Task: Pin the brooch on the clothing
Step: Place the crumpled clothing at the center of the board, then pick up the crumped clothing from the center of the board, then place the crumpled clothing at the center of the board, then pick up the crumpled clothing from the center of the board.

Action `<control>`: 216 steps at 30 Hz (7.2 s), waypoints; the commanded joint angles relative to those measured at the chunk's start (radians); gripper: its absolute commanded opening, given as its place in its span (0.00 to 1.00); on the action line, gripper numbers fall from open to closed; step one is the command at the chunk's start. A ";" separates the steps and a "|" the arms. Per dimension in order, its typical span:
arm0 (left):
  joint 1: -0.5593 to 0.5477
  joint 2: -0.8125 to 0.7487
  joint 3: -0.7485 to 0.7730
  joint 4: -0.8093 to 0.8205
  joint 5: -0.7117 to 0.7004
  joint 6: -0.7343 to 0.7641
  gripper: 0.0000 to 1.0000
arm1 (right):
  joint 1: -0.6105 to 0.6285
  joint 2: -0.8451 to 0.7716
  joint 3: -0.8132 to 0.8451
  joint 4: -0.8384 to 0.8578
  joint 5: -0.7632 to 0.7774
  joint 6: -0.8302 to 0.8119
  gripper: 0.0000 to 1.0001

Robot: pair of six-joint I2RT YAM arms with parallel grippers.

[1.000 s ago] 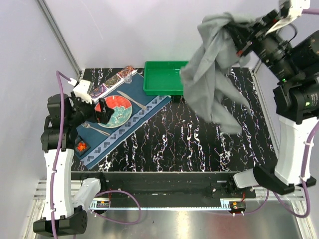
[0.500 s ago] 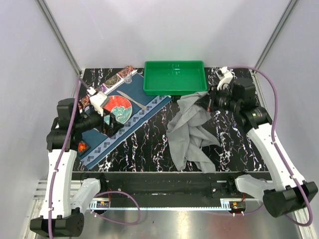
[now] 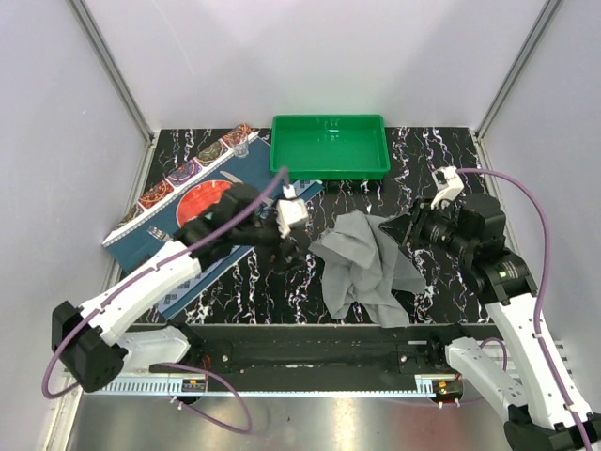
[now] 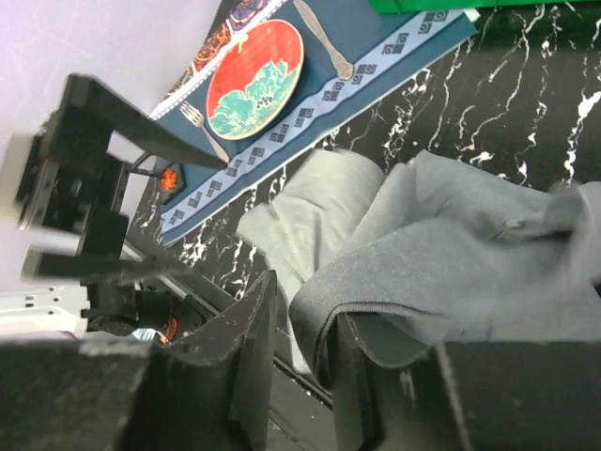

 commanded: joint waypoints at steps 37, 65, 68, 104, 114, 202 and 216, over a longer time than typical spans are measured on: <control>0.097 -0.194 0.028 0.139 -0.440 0.075 0.00 | 0.001 0.112 0.548 -0.289 0.593 -0.458 0.00; 0.351 -0.406 0.086 -0.168 -0.377 0.149 0.00 | -0.003 0.078 0.393 -0.036 1.128 -1.049 0.00; 0.351 -0.481 0.034 -0.249 -0.295 0.268 0.00 | -0.001 0.025 0.316 -0.122 1.047 -1.014 0.00; 0.866 -0.384 -0.083 -0.642 0.198 0.905 0.00 | -0.800 0.357 0.146 -0.509 0.056 -1.691 0.00; 0.813 -0.414 -0.181 -0.878 0.137 1.242 0.00 | -0.808 0.374 0.032 -0.613 0.105 -1.836 0.00; 0.305 0.485 0.388 -0.101 -0.050 0.064 0.00 | -0.289 1.076 0.815 -0.455 -0.064 -1.040 0.00; 0.179 0.051 0.652 -0.090 -0.254 0.132 0.00 | -0.289 0.698 1.201 -0.337 0.067 -0.914 0.00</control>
